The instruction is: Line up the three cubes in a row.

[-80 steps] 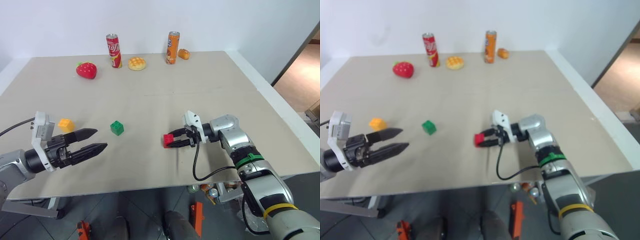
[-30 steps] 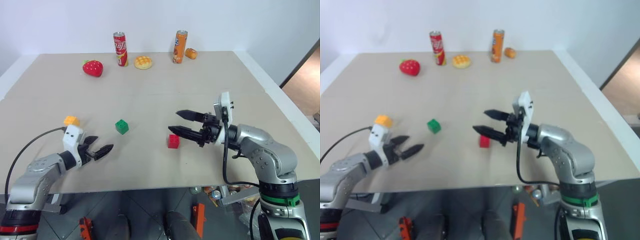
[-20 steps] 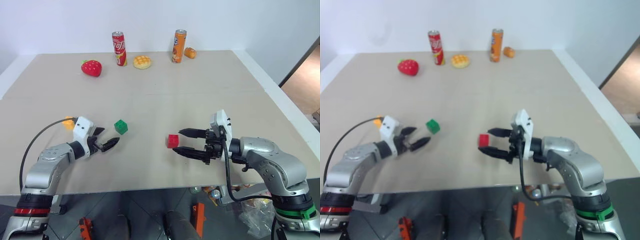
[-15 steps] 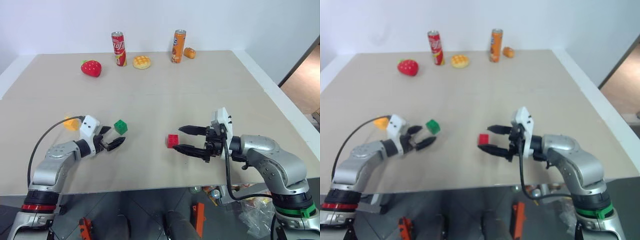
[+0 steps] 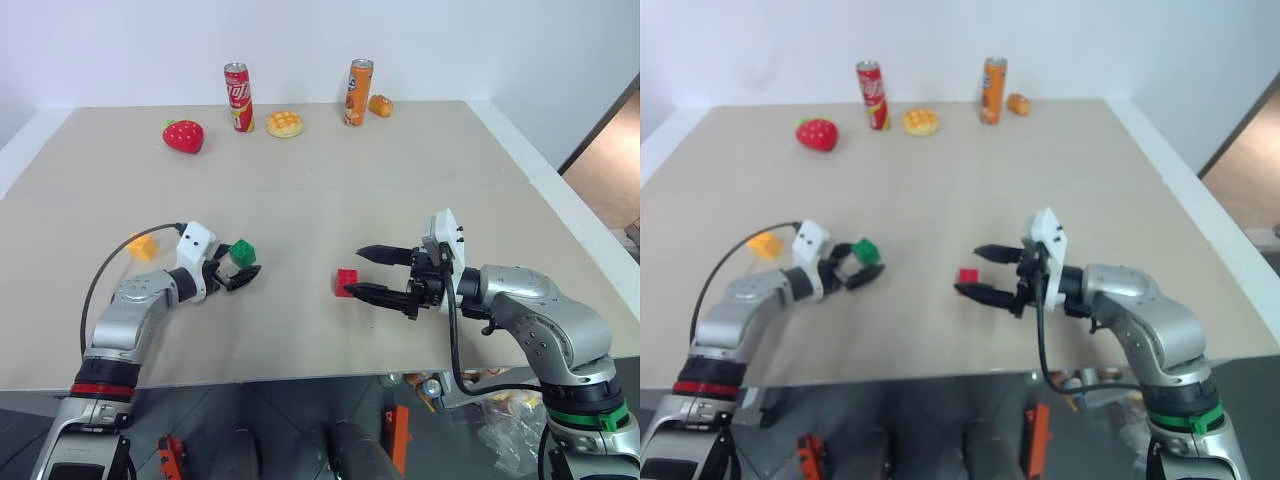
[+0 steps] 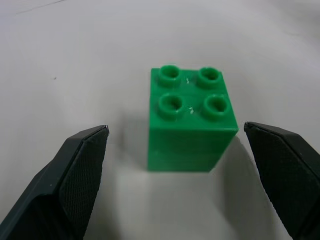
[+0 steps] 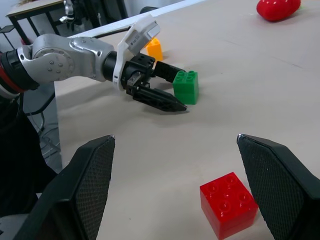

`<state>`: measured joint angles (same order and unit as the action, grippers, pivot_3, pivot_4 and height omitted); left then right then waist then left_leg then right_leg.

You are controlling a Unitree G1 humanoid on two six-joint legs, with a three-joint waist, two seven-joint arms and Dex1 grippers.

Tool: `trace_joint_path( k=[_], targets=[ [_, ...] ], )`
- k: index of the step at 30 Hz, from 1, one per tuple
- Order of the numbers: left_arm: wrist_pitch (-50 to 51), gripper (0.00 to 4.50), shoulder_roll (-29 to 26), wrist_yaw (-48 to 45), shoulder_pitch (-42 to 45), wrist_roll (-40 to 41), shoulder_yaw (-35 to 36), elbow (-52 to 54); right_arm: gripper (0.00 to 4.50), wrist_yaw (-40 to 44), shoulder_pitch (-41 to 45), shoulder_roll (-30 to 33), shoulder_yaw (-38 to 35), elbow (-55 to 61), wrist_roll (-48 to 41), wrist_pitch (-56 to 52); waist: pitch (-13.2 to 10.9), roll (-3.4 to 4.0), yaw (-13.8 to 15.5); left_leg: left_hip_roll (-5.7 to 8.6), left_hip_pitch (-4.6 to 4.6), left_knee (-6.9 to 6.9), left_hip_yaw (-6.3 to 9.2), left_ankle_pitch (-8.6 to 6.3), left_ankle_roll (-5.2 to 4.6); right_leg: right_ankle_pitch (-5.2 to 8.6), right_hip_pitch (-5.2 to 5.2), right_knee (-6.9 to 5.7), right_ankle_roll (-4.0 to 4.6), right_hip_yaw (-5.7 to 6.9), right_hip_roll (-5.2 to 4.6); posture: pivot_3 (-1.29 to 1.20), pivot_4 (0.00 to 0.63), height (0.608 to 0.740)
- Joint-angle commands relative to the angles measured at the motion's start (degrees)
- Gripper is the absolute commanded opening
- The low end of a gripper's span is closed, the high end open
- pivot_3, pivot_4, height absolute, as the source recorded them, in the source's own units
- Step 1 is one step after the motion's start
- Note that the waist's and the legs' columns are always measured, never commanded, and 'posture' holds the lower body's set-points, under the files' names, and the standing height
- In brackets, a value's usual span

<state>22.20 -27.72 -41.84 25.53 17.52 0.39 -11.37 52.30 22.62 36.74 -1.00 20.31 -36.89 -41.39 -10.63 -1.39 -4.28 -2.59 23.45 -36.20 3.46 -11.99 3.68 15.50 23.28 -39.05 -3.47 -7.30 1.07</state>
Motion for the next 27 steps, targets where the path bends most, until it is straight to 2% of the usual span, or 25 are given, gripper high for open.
trace_joint_path(
  k=[1,7,17,21,24,27],
  targets=[
    [-1.6,3.38,0.5,-0.5,1.2,-0.3,0.5,-0.3,4.16,-0.4,-0.1,0.0,-1.1,1.3,-0.7,0.8,0.0,0.00,0.0,0.00,0.00,0.00,0.00,0.00,0.00,0.00,0.00,0.00,0.00,-0.01,0.00,0.00,0.150,0.740],
    [-1.9,1.33,0.9,-0.7,1.8,-0.5,0.4,-1.0,4.16,-0.9,-0.4,0.0,-1.2,1.6,-0.8,0.8,0.0,0.00,0.0,0.01,0.00,0.00,0.00,0.00,0.00,0.00,-0.01,0.00,-0.01,-0.01,-0.01,0.00,0.150,0.740],
    [-3.5,1.34,-0.5,-3.9,1.3,-1.8,-0.9,-0.2,4.16,-1.3,0.0,0.1,-1.2,0.9,-0.6,1.0,0.0,0.00,0.0,0.01,0.00,0.00,0.01,0.00,0.00,0.00,-0.01,0.00,-0.01,-0.01,0.00,0.00,0.150,0.740],
    [-10.0,1.34,-2.3,-11.1,0.0,-2.4,-3.7,2.9,4.16,-1.3,-0.5,0.5,-1.5,1.4,-1.1,0.4,0.0,0.00,0.0,0.01,0.00,0.01,0.00,0.00,0.00,0.00,0.00,0.00,-0.01,-0.01,0.00,0.00,0.150,0.740],
    [-13.7,1.34,-3.6,-20.4,1.0,-0.4,-5.7,4.3,4.16,-0.2,-3.9,2.7,-4.0,4.6,-4.3,-1.9,0.0,0.00,0.2,0.01,0.06,0.01,0.01,0.00,0.00,0.00,0.01,0.02,-0.02,0.00,-0.01,0.00,0.150,0.740],
    [-14.5,1.34,-3.7,-24.8,3.2,0.0,-6.6,2.0,4.16,1.1,-8.1,5.1,-6.5,7.3,-6.3,-2.0,0.0,0.00,0.5,0.04,0.09,0.01,0.02,0.00,0.00,0.04,0.01,0.02,-0.06,0.02,-0.03,0.00,0.150,0.740]
  ],
)
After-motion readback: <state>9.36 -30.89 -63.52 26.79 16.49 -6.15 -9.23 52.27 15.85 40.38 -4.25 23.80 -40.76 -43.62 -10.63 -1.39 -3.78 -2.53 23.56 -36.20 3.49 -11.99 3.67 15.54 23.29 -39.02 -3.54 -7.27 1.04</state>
